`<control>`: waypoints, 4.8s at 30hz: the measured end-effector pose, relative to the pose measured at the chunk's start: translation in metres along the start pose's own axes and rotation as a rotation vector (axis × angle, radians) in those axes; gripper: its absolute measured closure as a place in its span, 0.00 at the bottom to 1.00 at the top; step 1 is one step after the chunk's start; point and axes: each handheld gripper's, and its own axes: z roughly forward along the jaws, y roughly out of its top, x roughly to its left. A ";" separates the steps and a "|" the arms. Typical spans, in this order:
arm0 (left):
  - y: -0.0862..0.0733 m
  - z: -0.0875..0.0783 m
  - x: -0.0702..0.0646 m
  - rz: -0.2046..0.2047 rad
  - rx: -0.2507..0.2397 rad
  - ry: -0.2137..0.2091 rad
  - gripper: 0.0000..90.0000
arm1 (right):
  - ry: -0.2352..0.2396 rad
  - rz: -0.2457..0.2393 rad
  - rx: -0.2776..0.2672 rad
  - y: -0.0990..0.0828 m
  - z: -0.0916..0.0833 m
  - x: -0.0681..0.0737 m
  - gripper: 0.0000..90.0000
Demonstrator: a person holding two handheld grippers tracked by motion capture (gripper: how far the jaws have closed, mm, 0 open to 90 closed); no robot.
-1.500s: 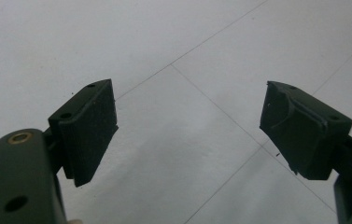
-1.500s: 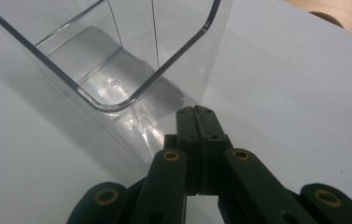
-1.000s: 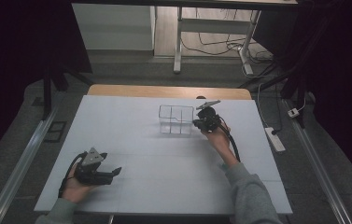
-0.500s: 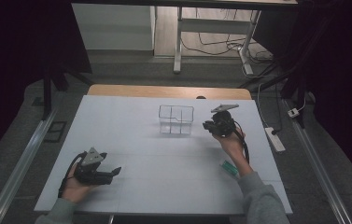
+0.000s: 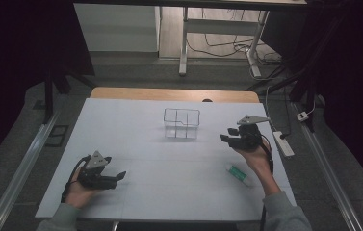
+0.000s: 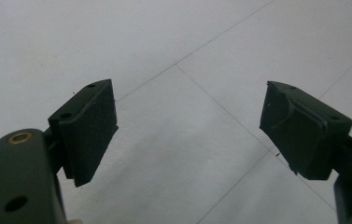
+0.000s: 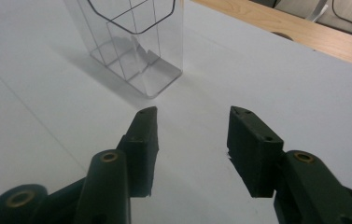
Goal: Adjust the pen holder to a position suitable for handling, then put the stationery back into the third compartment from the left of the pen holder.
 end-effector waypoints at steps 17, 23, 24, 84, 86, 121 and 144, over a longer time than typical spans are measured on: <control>0.003 0.002 -0.003 0.023 0.000 -0.002 0.21 | -0.008 0.020 0.006 -0.045 -0.057 0.002 0.46; 0.003 0.001 -0.003 0.023 -0.004 0.001 0.21 | -0.011 0.016 0.048 -0.053 -0.065 0.000 0.45; 0.003 0.001 -0.003 0.024 -0.004 0.001 0.21 | -0.005 0.021 0.050 -0.054 -0.065 0.000 0.44; 0.005 0.000 -0.007 0.039 -0.011 0.007 0.21 | 0.049 -0.158 0.620 -0.068 -0.027 0.026 0.71; 0.005 -0.002 -0.008 0.047 -0.020 0.022 0.21 | 0.038 -0.160 0.603 -0.067 -0.028 0.026 0.71; 0.030 -0.001 -0.020 0.068 -0.052 0.009 0.26 | 0.093 -0.133 0.321 -0.033 -0.030 0.039 0.71; 0.055 0.018 -0.028 0.153 -0.021 -0.011 0.26 | 0.169 -0.167 0.327 -0.018 0.000 0.060 0.71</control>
